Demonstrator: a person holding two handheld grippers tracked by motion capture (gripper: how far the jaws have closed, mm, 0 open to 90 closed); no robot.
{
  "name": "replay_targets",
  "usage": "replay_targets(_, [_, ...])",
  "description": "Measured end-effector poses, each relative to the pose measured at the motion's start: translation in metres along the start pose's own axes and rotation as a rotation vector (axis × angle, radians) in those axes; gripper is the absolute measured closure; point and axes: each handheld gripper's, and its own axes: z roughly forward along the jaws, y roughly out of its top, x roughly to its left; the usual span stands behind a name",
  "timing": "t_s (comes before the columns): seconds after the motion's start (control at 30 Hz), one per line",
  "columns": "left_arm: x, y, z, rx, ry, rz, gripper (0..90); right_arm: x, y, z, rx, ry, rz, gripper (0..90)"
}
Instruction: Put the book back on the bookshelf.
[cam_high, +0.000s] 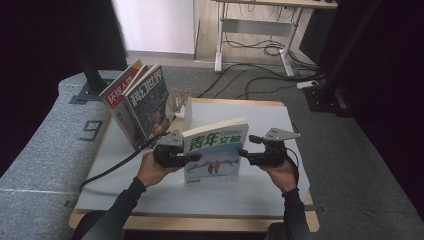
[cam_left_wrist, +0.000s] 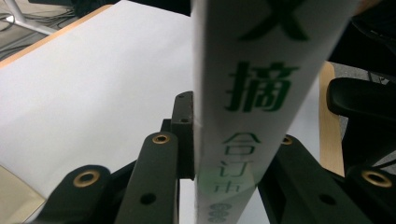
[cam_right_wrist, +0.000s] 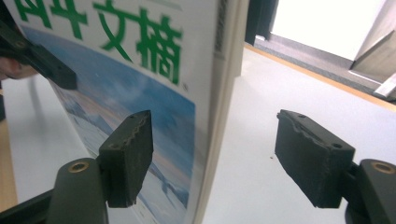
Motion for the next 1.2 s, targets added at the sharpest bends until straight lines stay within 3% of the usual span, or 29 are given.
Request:
replay_targets(0.53, [0.004,0.001,-0.002,-0.006,0.033,-0.042,74.2,-0.012,-0.028,-0.006,0.038,-0.035,0.081,15.9])
replay_targets(1.2, [0.011,0.004,-0.02,0.001,0.094,-0.059,74.4,-0.018,-0.054,0.004,0.139,-0.056,0.115,13.8])
